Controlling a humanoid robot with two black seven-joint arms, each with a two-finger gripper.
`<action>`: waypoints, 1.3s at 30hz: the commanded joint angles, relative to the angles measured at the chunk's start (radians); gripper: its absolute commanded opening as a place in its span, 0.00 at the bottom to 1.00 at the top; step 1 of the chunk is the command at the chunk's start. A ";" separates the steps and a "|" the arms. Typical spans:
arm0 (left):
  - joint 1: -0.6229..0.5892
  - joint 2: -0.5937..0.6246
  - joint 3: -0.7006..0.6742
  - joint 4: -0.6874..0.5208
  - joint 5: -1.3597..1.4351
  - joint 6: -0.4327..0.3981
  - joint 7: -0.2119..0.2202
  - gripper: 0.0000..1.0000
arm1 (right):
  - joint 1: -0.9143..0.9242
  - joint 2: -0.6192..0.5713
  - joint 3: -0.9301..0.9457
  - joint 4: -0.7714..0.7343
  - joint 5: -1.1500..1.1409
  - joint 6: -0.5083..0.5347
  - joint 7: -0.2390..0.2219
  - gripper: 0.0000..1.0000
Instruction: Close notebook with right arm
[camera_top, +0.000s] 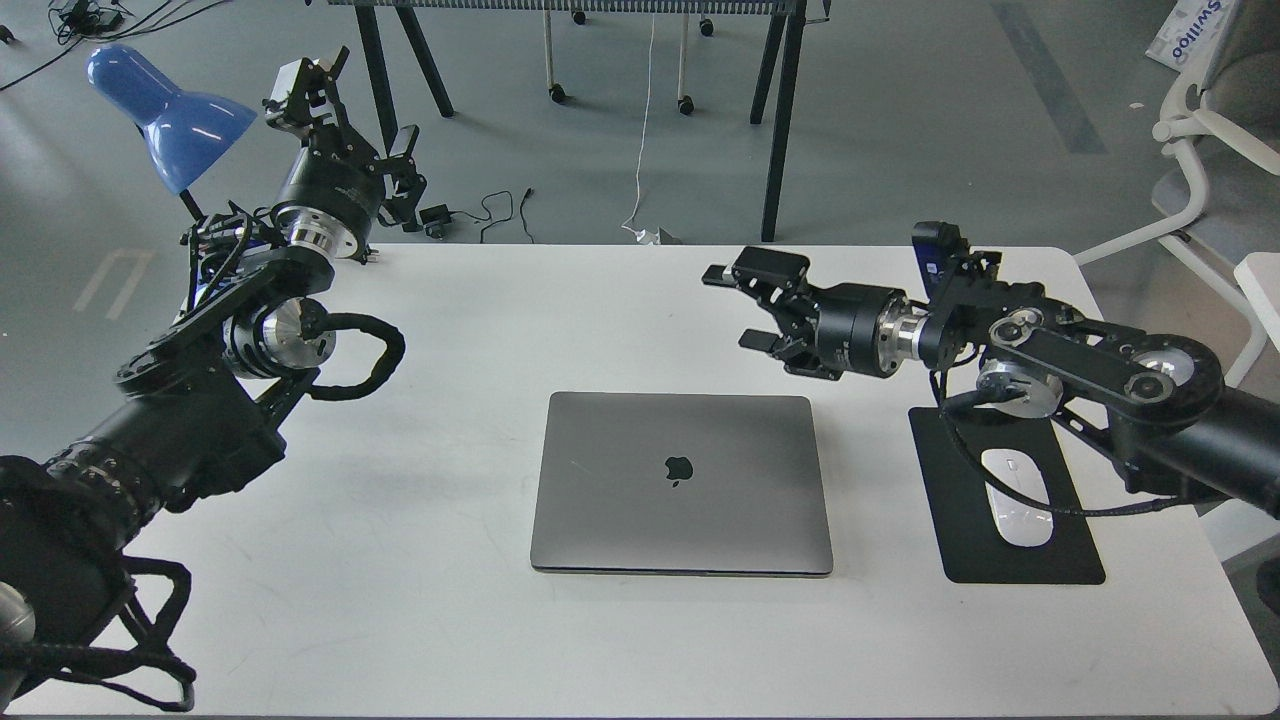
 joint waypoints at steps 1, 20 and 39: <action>0.000 0.000 0.000 0.000 0.000 0.000 0.000 1.00 | 0.016 0.046 0.191 -0.145 0.005 0.004 0.003 1.00; 0.000 0.000 0.000 0.000 0.000 0.000 0.000 1.00 | -0.076 0.083 0.582 -0.276 0.370 0.108 0.018 1.00; 0.002 0.000 0.000 -0.006 0.000 -0.002 0.000 1.00 | -0.175 0.086 0.664 -0.216 0.370 0.122 0.021 1.00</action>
